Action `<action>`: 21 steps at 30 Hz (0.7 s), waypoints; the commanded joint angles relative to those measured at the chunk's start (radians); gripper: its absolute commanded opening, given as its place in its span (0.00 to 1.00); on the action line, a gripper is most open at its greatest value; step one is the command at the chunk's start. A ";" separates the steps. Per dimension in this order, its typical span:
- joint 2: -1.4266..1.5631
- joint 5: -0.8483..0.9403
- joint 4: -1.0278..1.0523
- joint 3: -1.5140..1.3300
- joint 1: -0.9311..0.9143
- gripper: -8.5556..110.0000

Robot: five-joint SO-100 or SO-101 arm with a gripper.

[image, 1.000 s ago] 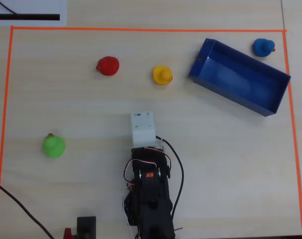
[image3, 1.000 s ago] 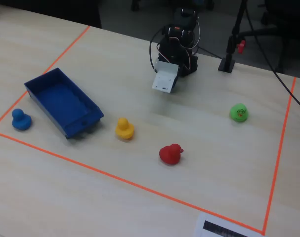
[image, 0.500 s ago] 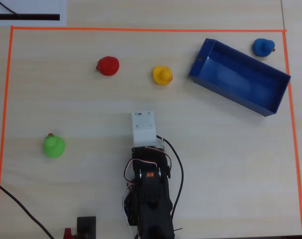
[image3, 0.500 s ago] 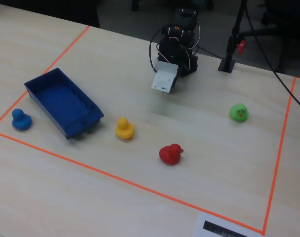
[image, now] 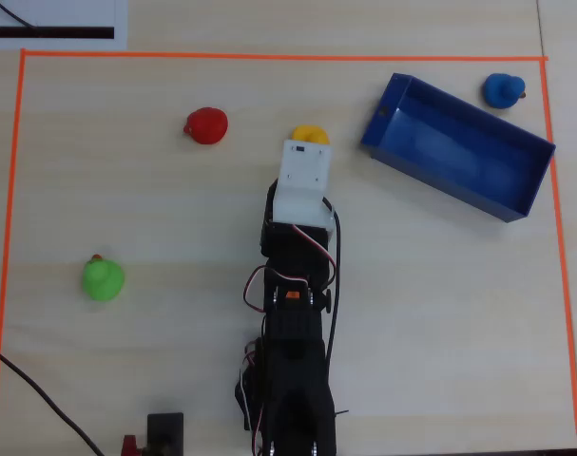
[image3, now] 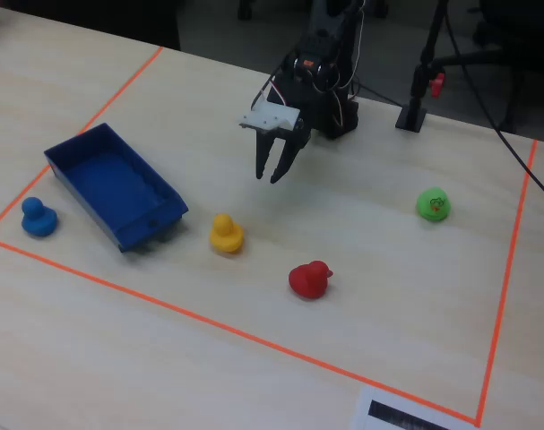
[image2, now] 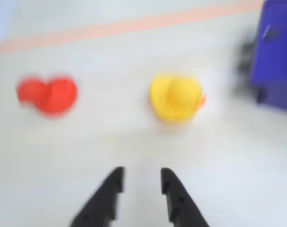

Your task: Grasp yellow duck and put it into box.

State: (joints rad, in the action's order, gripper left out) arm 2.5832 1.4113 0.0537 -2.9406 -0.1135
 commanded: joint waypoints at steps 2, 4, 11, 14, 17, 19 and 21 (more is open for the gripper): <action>-0.161 0.003 -0.290 0.061 -0.038 0.24; -0.199 0.005 -0.316 0.066 -0.057 0.28; -0.443 0.020 -0.357 0.199 -0.101 0.35; -0.561 0.020 -0.379 0.287 -0.114 0.36; -0.661 0.020 -0.423 0.345 -0.124 0.36; -0.712 0.012 -0.440 0.377 -0.130 0.36; -0.753 0.009 -0.442 0.405 -0.141 0.36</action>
State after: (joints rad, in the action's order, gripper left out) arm 1.8699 1.4235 -0.3574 -2.6108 -0.2362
